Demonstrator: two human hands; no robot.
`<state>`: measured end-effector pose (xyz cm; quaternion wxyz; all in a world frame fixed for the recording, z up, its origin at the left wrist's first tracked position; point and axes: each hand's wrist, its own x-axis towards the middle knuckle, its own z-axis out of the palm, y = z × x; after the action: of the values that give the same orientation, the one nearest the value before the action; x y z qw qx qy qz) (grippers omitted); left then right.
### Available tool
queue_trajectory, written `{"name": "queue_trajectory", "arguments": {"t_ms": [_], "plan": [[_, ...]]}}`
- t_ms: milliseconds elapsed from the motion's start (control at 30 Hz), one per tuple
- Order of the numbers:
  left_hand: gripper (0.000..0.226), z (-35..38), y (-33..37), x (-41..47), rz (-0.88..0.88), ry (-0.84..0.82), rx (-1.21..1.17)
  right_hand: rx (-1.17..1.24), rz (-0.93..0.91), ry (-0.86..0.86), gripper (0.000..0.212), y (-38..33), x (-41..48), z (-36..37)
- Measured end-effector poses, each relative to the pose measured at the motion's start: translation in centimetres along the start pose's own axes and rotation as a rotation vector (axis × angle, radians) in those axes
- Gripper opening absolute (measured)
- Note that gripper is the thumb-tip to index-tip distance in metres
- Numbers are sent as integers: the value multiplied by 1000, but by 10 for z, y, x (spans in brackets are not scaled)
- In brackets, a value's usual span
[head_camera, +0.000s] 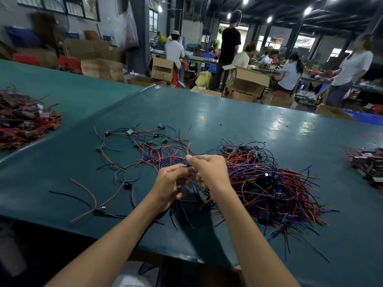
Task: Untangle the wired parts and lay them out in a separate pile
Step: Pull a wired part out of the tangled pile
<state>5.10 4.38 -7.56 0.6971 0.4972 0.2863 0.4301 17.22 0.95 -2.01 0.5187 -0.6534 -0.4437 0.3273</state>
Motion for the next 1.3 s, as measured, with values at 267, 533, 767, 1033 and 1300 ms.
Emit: {"name": "queue_trajectory", "arguments": {"t_ms": [267, 533, 767, 1033, 1300], "plan": [[30, -2, -4, 4, -34, -31, -33, -8, 219, -228, 23, -9, 20, -20], [43, -3, -3, 3, -70, -2, -15, -311, -36, -52, 27, -21, 35, -27], [33, -4, -2, 3, -89, -22, -55, -463, -103, 93, 24, -44, 65, -33], [35, -3, -3, 3, -91, -16, -51, -428, 45, 62, 21, -42, 80, -34], [36, -2, -4, 1, -62, 33, -60, -53, 65, 140, 25, -38, 77, -21]]}}
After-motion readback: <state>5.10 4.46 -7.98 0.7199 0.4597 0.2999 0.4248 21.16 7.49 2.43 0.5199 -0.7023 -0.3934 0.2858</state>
